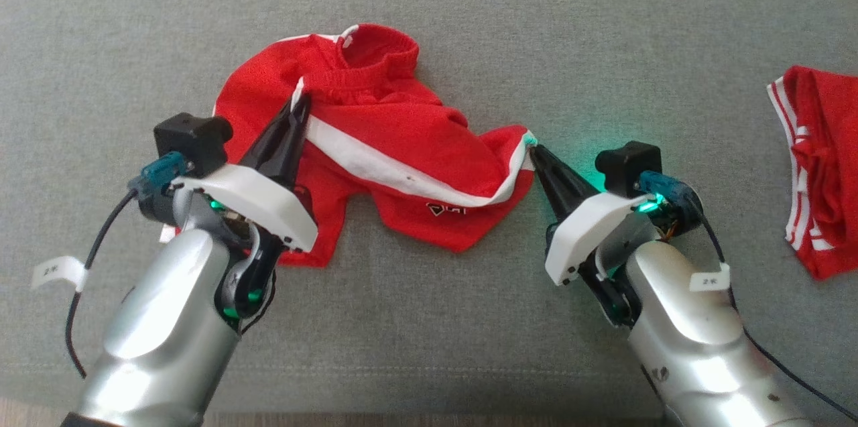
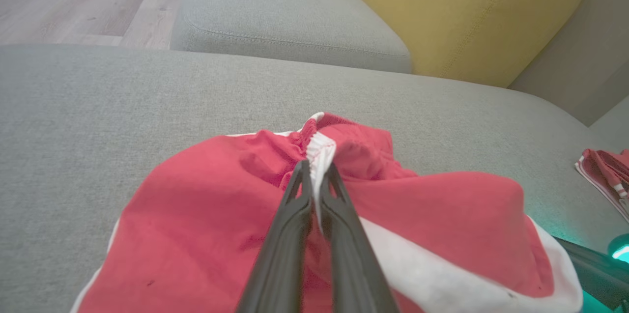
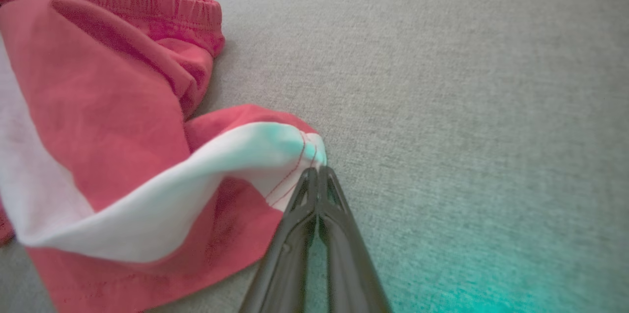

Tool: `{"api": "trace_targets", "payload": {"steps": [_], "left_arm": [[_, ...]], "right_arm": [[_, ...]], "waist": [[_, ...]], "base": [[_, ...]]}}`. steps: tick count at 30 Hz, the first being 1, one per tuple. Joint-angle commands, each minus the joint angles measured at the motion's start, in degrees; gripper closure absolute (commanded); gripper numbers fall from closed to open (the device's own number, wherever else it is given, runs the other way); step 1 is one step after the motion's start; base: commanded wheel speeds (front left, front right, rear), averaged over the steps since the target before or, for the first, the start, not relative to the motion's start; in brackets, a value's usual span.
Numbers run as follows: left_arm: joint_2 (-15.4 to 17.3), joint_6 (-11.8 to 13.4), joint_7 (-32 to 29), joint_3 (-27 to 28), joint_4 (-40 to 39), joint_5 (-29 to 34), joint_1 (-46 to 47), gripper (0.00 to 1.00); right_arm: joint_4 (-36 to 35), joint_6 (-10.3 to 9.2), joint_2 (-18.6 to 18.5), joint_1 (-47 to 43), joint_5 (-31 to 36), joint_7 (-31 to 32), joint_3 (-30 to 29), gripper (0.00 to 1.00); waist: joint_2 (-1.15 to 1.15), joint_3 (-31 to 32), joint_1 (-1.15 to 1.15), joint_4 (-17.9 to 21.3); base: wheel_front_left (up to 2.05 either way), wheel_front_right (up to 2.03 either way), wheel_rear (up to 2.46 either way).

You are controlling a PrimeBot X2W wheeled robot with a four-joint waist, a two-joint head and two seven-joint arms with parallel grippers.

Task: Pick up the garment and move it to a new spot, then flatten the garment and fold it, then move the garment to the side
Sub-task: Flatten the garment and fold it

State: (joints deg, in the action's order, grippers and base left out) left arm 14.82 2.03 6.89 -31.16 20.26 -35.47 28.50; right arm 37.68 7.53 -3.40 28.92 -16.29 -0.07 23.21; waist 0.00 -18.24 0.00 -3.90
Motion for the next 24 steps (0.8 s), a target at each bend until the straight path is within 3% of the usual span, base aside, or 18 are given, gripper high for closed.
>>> {"api": "trace_targets", "payload": {"steps": [1,7,14,20,24], "left_arm": [[1.6,0.4,0.9,2.4,-1.8,-0.2,1.9,1.00],[3.1,1.7,1.6,3.1,-3.6,0.3,1.1,1.00],[4.2,2.8,1.2,3.8,-5.5,-0.4,-1.1,1.00],[5.5,4.9,2.6,5.9,-12.2,-0.9,-2.7,1.00],[7.1,7.7,2.8,7.1,-19.3,0.8,-3.2,1.00]], "right_arm": [[-0.3,-0.04,0.5,0.7,-0.7,-1.8,1.6,1.00],[-1.6,-0.04,0.5,1.7,-0.5,-6.0,-0.1,1.00],[-8.5,-0.04,-0.2,-0.2,1.6,-8.1,-3.9,1.00],[-25.2,-0.04,-2.4,-4.9,5.8,-7.8,-10.7,1.00],[-36.9,-0.04,-3.2,-8.2,8.1,-5.3,-14.7,1.00]], "waist": [[0.00,0.3,0.00,0.2],[0.00,1.8,0.00,1.6],[0.00,4.3,0.00,3.2],[0.00,7.8,0.00,4.3],[0.00,9.6,0.00,4.9]], "base": [[0.00,0.00,0.00],[0.00,0.00,0.00],[0.00,0.00,0.00],[0.00,0.00,0.00],[0.00,0.00,0.00]]}}
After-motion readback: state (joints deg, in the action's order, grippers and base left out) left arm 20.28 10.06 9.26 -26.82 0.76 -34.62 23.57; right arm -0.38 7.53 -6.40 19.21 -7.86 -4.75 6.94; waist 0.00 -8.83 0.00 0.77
